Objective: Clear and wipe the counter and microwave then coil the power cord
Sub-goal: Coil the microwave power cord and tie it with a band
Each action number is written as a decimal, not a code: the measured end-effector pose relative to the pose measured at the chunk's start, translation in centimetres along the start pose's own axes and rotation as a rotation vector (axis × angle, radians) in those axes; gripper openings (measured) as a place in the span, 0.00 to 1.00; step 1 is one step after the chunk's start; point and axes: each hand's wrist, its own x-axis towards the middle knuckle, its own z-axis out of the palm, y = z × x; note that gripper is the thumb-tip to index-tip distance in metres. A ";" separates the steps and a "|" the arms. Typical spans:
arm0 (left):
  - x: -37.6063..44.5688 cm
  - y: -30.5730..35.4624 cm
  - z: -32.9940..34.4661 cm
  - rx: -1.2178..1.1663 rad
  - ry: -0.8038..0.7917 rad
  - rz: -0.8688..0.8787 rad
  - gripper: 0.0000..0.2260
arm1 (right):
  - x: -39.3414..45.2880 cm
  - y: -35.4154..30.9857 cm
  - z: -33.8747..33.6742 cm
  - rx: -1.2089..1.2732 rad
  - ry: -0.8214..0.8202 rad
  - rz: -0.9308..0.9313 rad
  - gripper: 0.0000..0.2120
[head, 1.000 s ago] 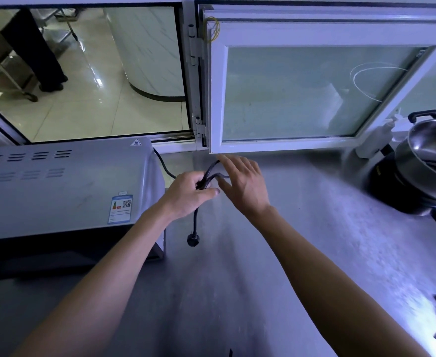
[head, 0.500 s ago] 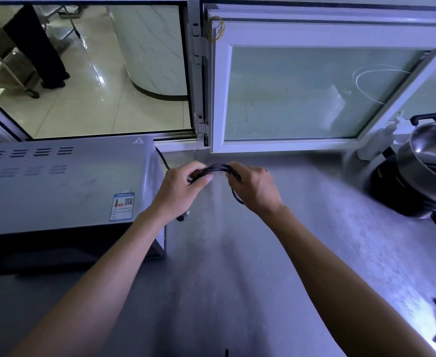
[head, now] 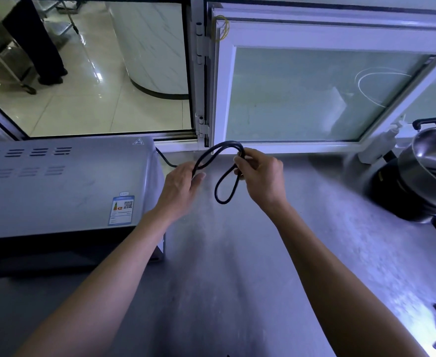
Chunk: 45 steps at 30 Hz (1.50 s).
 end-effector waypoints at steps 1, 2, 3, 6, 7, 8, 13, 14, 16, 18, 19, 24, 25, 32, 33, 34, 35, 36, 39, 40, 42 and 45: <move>0.1 -0.2 0.0 -0.001 -0.005 0.007 0.11 | 0.1 -0.2 0.2 0.040 0.004 0.032 0.04; 0.3 -0.2 0.0 -0.012 -0.020 0.009 0.12 | 0.2 -0.4 0.4 0.068 0.005 0.053 0.04; 0.4 -0.3 0.0 -0.027 -0.038 0.003 0.13 | 0.3 -0.6 0.6 0.093 0.006 0.071 0.04; 0.5 -0.6 0.0 -0.056 -0.067 -0.036 0.14 | 0.7 -1.2 1.2 0.106 0.017 0.087 0.03; 0.5 -0.7 -0.1 -0.063 -0.074 -0.053 0.15 | 0.8 -1.4 1.5 0.081 0.017 0.074 0.02; 0.4 -0.8 -0.1 -0.075 -0.079 -0.075 0.15 | 0.9 -1.7 1.8 0.051 0.017 0.056 0.02; 1.0 0.4 0.0 -0.207 0.005 -0.157 0.16 | 0.7 -2.9 3.4 0.117 0.031 0.092 0.03; 1.2 0.8 0.0 -0.225 0.006 -0.167 0.16 | 0.7 -3.0 3.5 0.145 0.039 0.112 0.03; 1.4 1.1 0.1 -0.263 -0.030 -0.198 0.17 | 0.8 -3.0 3.6 0.185 0.054 0.141 0.03; 1.5 1.0 0.1 -0.264 -0.069 -0.216 0.17 | 0.9 -2.8 3.6 0.217 0.062 0.167 0.02; 1.5 0.9 0.2 -0.255 -0.090 -0.213 0.17 | 1.0 -2.7 3.5 0.229 0.063 0.182 0.03; 1.7 1.2 0.0 -0.235 -0.183 -0.196 0.17 | 0.9 -2.6 3.7 0.293 0.059 0.251 0.03; 1.7 1.3 -0.1 -0.221 -0.202 -0.194 0.16 | 0.9 -2.6 3.8 0.307 0.062 0.260 0.03; 1.3 1.6 -1.2 -0.086 -0.369 -0.129 0.15 | 1.6 -2.8 4.0 0.304 0.013 0.350 0.05; 1.2 1.5 -1.2 -0.043 -0.382 -0.115 0.15 | 1.8 -2.7 3.9 0.290 0.001 0.355 0.05; 1.0 1.4 -1.2 -0.011 -0.376 -0.113 0.14 | 1.9 -2.7 3.9 0.285 -0.008 0.359 0.05; 0.9 1.2 -1.1 0.013 -0.359 -0.114 0.13 | 2.0 -2.6 3.9 0.291 -0.013 0.363 0.06; 0.8 1.1 -1.0 0.033 -0.346 -0.109 0.12 | 2.1 -2.6 3.8 0.299 -0.015 0.370 0.06; 0.9 0.9 -1.1 0.051 -0.360 -0.090 0.09 | 2.3 -2.4 3.7 0.310 -0.022 0.390 0.06; 0.9 0.8 -1.3 0.029 -0.376 -0.091 0.08 | 2.4 -2.3 3.6 0.312 -0.028 0.397 0.05; 0.9 0.4 -1.7 -0.039 -0.412 -0.099 0.08 | 2.4 -2.2 3.6 0.296 -0.052 0.393 0.05; 0.8 -0.6 -2.0 -0.134 -0.450 -0.179 0.13 | 2.4 -1.9 3.4 0.224 -0.110 0.348 0.06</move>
